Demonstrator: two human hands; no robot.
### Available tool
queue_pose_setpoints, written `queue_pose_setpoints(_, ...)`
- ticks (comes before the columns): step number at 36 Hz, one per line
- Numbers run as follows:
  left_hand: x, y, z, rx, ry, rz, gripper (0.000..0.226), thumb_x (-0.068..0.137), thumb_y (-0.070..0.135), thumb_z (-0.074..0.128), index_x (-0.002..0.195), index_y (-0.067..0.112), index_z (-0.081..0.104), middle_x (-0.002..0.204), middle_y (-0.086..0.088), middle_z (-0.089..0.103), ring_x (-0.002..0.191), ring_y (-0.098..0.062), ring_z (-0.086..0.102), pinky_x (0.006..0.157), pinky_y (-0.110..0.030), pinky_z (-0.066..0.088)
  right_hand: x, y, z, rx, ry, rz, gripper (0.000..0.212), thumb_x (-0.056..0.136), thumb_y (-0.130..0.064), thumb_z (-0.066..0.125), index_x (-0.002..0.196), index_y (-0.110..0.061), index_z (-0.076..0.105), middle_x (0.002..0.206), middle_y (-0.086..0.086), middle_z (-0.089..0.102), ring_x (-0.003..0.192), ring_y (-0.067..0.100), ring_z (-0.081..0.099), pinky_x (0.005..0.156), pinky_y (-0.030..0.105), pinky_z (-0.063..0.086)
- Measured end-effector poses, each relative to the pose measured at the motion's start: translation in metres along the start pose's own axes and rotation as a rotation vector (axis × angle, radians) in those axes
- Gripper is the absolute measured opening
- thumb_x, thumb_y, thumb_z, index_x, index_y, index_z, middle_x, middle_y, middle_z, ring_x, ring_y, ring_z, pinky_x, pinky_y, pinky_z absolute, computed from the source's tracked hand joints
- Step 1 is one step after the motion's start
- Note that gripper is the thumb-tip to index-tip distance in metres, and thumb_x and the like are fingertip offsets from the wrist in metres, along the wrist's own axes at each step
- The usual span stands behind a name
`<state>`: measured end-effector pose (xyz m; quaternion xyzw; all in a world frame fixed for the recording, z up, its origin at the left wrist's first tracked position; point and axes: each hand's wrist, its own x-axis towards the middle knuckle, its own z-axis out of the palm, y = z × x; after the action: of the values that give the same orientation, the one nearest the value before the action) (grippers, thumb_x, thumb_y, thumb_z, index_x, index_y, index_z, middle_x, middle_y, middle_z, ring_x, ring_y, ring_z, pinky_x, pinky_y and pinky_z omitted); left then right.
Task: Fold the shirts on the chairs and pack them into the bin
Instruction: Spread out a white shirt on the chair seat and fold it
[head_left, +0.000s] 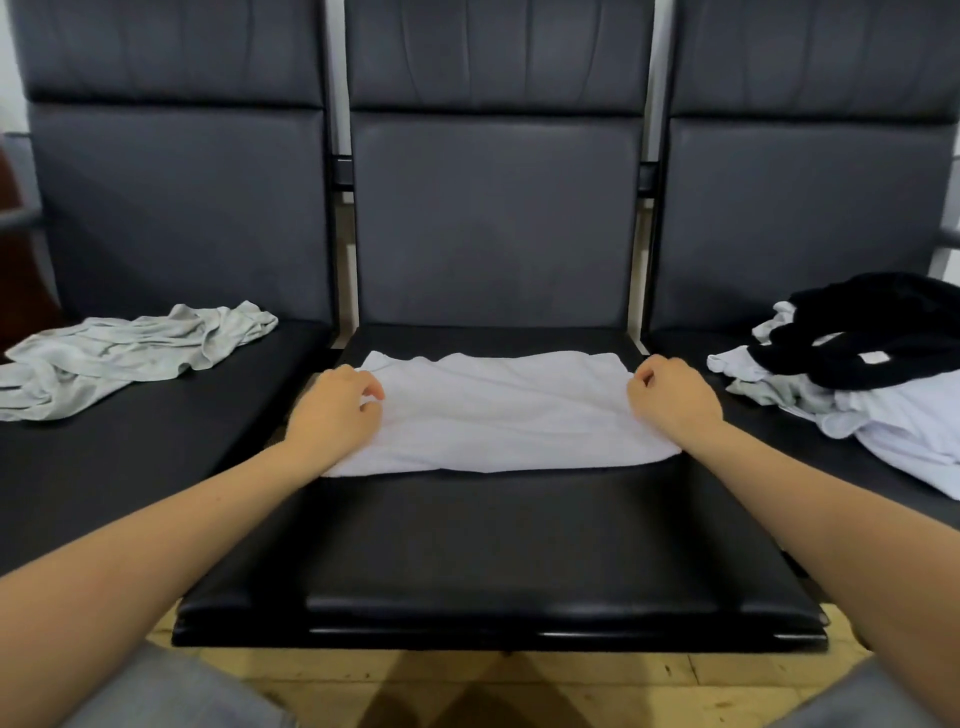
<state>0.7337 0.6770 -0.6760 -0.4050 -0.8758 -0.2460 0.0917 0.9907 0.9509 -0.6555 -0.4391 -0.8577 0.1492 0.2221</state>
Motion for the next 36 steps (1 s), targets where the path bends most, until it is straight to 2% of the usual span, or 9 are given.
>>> queue_pose_setpoints(6,0.031,0.013,0.028,-0.040,-0.220,0.077,0.038,0.095,0.017,0.046,0.130,0.017,0.058,0.131,0.000,0.056,0.122,-0.021,0.051,0.102,-0.029,0.038,0.016,-0.020,0.022,0.023,-0.142,-0.105,0.031,0.097,-0.023,0.044,0.120,-0.020,0.064,0.120,0.006,0.058,0.104,0.024,0.056,0.084,0.033,0.045)
queue_pose_setpoints(10,0.052,0.004,0.039,0.138,-0.163,-0.035,0.043,0.096,0.035,0.043,0.133,0.015,0.054,0.131,-0.007,0.055,0.119,-0.027,0.051,0.098,-0.038,0.042,0.023,-0.019,0.037,-0.221,-0.221,-0.091,0.047,0.099,-0.042,0.040,0.139,-0.020,0.049,0.139,0.008,0.044,0.128,0.028,0.039,0.106,0.042,0.035)
queue_pose_setpoints(19,0.064,-0.021,0.045,0.225,-0.133,-0.430,0.062,0.097,0.054,0.027,0.142,0.013,0.039,0.146,-0.015,0.037,0.136,-0.034,0.029,0.112,-0.051,0.020,0.033,-0.014,0.044,-0.230,-0.001,0.110,0.098,0.079,-0.068,0.061,0.144,-0.003,0.029,0.141,0.014,0.036,0.130,0.032,0.033,0.102,0.042,0.035)
queue_pose_setpoints(22,0.057,-0.015,0.044,0.260,-0.041,-0.316,0.057,0.099,0.047,0.033,0.141,0.010,0.042,0.150,-0.015,0.034,0.141,-0.032,0.024,0.116,-0.050,0.017,0.034,-0.011,0.028,-0.168,-0.127,0.268,0.090,0.076,-0.072,0.061,0.134,-0.005,0.043,0.135,0.013,0.044,0.125,0.032,0.042,0.093,0.043,0.042)
queue_pose_setpoints(24,0.049,-0.005,0.044,0.262,0.001,-0.195,0.054,0.099,0.044,0.036,0.140,0.011,0.045,0.149,-0.014,0.039,0.138,-0.031,0.031,0.114,-0.047,0.021,0.034,-0.008,0.019,-0.102,-0.234,0.297,0.079,0.077,-0.071,0.060,0.121,-0.006,0.054,0.118,0.008,0.057,0.105,0.028,0.054,0.082,0.039,0.045)
queue_pose_setpoints(26,0.040,0.011,0.044,0.158,0.000,-0.088,0.052,0.098,0.043,0.041,0.139,0.012,0.048,0.146,-0.012,0.044,0.136,-0.030,0.037,0.112,-0.042,0.025,0.031,-0.008,0.013,-0.022,-0.301,0.303,0.079,0.078,-0.066,0.064,0.126,-0.004,0.053,0.112,0.006,0.058,0.101,0.027,0.056,0.080,0.034,0.043)
queue_pose_setpoints(28,0.031,0.031,0.045,0.056,-0.064,0.016,0.052,0.098,0.044,0.043,0.142,0.017,0.045,0.151,-0.008,0.040,0.140,-0.026,0.033,0.113,-0.036,0.022,0.028,-0.010,0.012,-0.001,-0.336,0.301,0.081,0.078,-0.059,0.070,0.133,-0.004,0.049,0.127,0.010,0.055,0.112,0.028,0.055,0.082,0.032,0.041)
queue_pose_setpoints(32,0.011,0.059,0.047,0.094,-0.388,0.157,0.057,0.098,0.053,0.037,0.151,0.034,0.025,0.161,0.002,0.015,0.148,-0.018,0.012,0.120,-0.036,0.008,0.024,-0.018,0.013,0.102,-0.338,0.292,0.037,0.082,-0.039,0.072,0.096,-0.007,0.059,0.110,0.012,0.060,0.091,0.024,0.056,0.071,0.030,0.042)
queue_pose_setpoints(36,-0.002,0.066,0.044,0.138,-0.479,0.210,0.054,0.099,0.055,0.032,0.150,0.041,0.023,0.162,0.005,0.011,0.148,-0.017,0.009,0.120,-0.040,0.005,0.023,-0.023,0.006,0.539,-0.347,0.612,0.059,0.081,-0.023,0.075,0.132,-0.005,0.051,0.127,0.013,0.055,0.112,0.031,0.053,0.093,0.038,0.045)
